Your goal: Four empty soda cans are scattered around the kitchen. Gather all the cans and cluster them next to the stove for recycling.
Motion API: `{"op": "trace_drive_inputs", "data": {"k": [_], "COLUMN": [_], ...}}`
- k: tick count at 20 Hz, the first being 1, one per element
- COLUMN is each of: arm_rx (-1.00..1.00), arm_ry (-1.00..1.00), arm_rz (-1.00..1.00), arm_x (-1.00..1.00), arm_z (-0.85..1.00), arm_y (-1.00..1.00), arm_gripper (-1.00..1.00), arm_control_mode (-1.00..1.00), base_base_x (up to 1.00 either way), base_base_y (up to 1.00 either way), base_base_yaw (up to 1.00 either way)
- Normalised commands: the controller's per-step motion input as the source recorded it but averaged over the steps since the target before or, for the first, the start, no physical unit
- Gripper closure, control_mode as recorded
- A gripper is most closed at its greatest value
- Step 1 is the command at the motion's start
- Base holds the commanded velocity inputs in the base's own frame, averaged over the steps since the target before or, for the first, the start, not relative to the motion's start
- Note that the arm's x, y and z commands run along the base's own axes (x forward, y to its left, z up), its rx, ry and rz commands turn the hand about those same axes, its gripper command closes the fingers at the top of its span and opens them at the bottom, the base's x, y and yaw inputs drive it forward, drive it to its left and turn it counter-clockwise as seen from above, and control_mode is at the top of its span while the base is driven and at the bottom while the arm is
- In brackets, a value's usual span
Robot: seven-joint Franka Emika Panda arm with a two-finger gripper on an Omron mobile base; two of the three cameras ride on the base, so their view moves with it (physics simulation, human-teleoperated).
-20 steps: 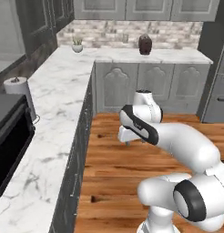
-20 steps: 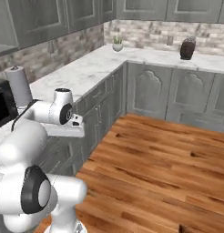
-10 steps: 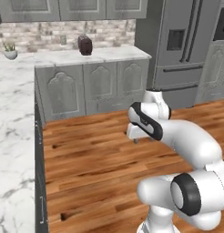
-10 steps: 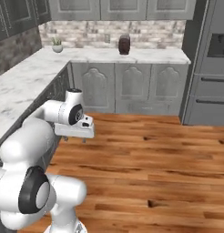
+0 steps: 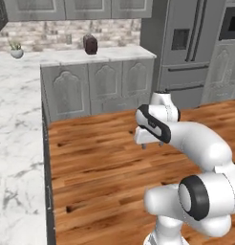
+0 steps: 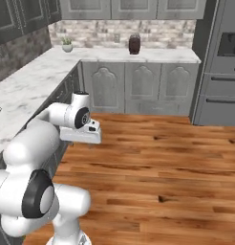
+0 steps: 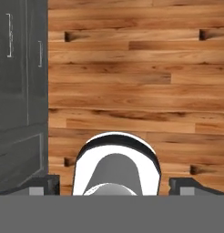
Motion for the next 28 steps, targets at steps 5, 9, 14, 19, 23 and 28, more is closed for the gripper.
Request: {"op": "trace_drive_inputs", "data": {"k": [5,9,14,19,23,28], "arm_rx": [0.0,0.0,0.0,0.0,0.0,0.0], "arm_ry": [0.0,0.0,0.0,0.0,0.0,0.0], "arm_rz": [0.0,0.0,0.0,0.0,0.0,0.0], "arm_x": [0.0,0.0,0.0,0.0,0.0,0.0], "arm_z": [0.0,0.0,0.0,0.0,0.0,0.0], "arm_y": [0.0,0.0,0.0,0.0,0.0,0.0], "arm_gripper": [-1.0,-1.0,-1.0,-1.0,-1.0,-1.0], "arm_control_mode": [1.0,1.0,1.0,1.0,1.0,1.0], "base_base_x": [-0.7,-0.7,-0.68,-0.61,-0.48,-0.27], "base_base_y": [0.22,0.23,0.24,0.31,0.34,0.32], "base_base_yaw": [0.02,0.05,0.09,0.16,0.33,0.71]}}
